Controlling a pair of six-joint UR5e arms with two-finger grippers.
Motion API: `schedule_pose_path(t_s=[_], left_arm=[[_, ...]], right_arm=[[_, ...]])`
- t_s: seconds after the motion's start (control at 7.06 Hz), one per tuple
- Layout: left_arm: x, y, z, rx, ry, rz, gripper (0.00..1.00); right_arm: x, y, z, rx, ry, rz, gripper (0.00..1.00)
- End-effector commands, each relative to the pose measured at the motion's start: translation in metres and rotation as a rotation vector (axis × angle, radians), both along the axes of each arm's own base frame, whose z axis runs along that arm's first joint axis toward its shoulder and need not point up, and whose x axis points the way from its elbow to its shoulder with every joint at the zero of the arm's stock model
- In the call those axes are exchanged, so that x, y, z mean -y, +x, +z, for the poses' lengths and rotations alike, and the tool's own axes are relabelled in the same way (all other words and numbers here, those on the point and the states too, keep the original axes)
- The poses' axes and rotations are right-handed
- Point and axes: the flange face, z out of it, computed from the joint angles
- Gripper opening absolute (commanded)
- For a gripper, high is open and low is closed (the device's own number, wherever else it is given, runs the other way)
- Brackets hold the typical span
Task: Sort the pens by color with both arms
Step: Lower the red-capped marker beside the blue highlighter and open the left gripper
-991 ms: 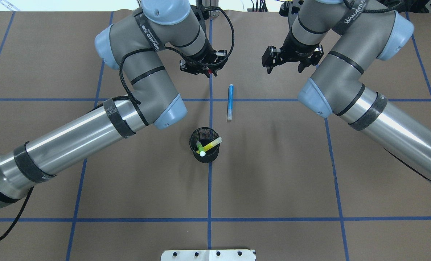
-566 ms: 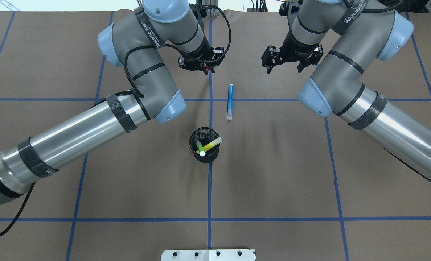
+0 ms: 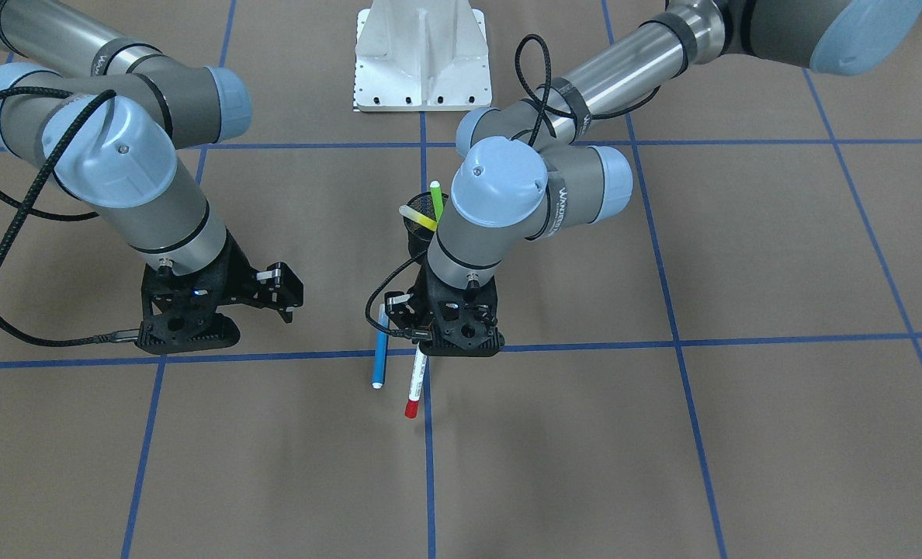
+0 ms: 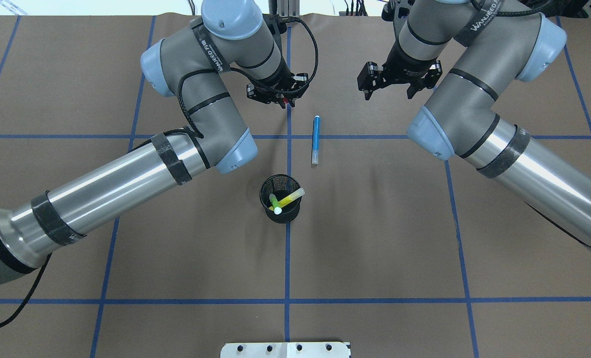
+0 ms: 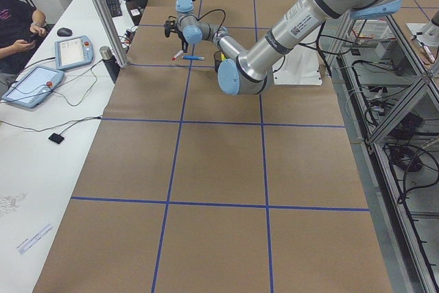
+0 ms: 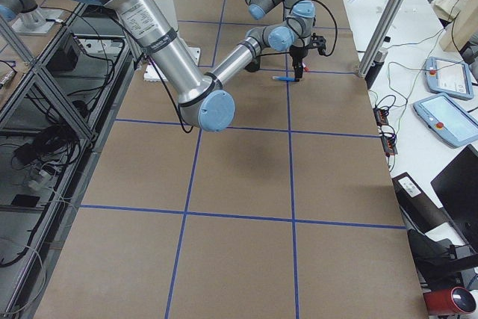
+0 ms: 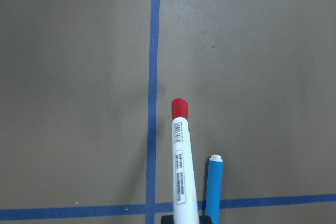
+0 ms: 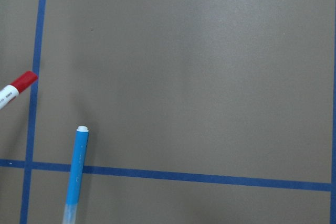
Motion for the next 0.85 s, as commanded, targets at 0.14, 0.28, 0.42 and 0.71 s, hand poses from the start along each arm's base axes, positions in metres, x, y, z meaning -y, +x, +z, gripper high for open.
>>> schedule_pose_path(t_s=[0.14,0.28,0.42,0.71], left_arm=[[-0.01,0.01,0.004,0.007,-0.004,0.023,0.29],[-0.012,0.011,0.003,0.001,0.003,0.049,0.39],[-0.013,0.011,0.004,0.004,-0.004,0.055,0.5],[-0.018,0.004,-0.003,-0.004,-0.015,0.074,0.53]], right_arm=[[0.0,0.0,0.0,0.001,0.0,-0.001,1.0],[0.0,0.0,-0.002,0.003,0.002,-0.001,1.0],[0.0,0.0,-0.001,0.002,0.001,-0.001,1.0],[0.0,0.0,-0.003,0.004,0.002,0.0,1.0]])
